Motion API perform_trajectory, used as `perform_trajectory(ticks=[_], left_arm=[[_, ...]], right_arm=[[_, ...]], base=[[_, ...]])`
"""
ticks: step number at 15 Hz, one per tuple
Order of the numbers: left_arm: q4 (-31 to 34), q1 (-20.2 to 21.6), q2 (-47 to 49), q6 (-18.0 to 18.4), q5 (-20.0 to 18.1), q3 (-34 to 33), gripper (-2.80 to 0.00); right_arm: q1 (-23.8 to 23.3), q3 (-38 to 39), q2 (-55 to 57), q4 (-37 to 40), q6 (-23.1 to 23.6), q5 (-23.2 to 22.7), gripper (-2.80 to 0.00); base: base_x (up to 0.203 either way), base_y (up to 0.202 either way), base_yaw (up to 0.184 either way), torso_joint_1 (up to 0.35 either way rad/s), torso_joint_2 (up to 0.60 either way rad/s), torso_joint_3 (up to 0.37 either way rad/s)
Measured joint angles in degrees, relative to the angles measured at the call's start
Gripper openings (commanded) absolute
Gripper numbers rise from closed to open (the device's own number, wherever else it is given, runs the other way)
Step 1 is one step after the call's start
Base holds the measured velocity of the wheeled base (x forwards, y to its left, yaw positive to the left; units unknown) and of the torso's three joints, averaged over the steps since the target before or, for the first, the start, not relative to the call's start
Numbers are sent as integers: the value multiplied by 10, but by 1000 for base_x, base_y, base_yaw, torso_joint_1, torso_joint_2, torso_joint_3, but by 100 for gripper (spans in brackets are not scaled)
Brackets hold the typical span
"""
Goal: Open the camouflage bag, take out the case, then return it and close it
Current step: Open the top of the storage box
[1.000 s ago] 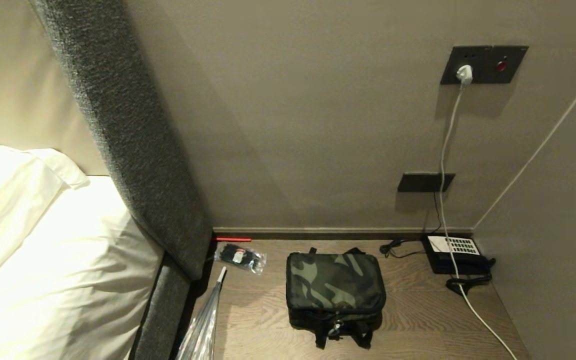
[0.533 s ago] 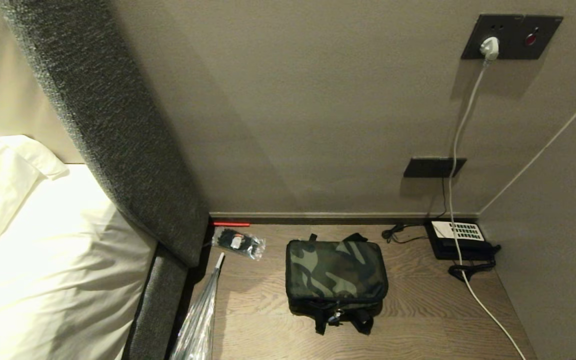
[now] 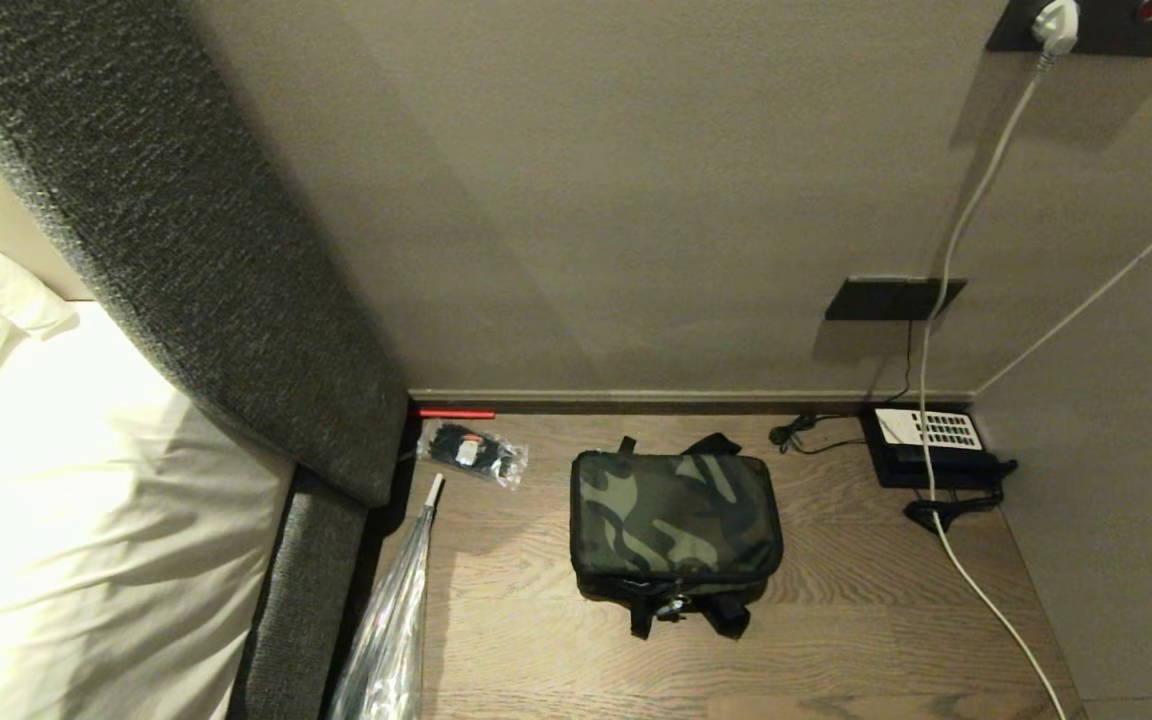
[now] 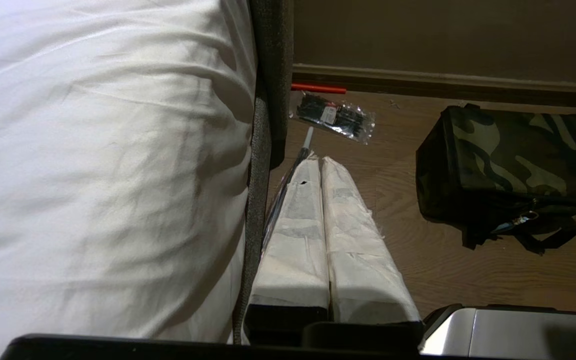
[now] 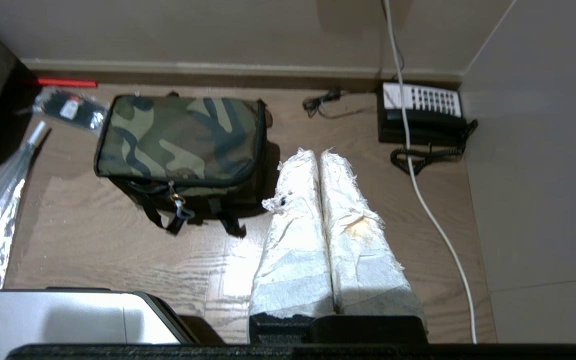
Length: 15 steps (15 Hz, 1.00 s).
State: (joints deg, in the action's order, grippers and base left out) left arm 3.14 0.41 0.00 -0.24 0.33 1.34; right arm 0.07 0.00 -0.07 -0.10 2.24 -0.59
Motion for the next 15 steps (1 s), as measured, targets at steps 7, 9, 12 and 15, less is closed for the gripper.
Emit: perform_trajectory(ticks=[7, 9, 12, 15], left_arm=[[0, 0, 0, 0, 0, 0, -280], [0, 0, 0, 0, 0, 0, -280], [0, 0, 0, 0, 0, 0, -280], [0, 0, 0, 0, 0, 0, -280]], right_arm=[[0, 0, 0, 0, 0, 0, -280], [0, 0, 0, 0, 0, 0, -280], [0, 0, 0, 0, 0, 0, -280], [0, 0, 0, 0, 0, 0, -280]], base=[[0, 0, 0, 3, 4, -198], [0, 0, 0, 1, 7, -194], [0, 0, 0, 1, 5, -199], [0, 0, 0, 3, 2, -203]])
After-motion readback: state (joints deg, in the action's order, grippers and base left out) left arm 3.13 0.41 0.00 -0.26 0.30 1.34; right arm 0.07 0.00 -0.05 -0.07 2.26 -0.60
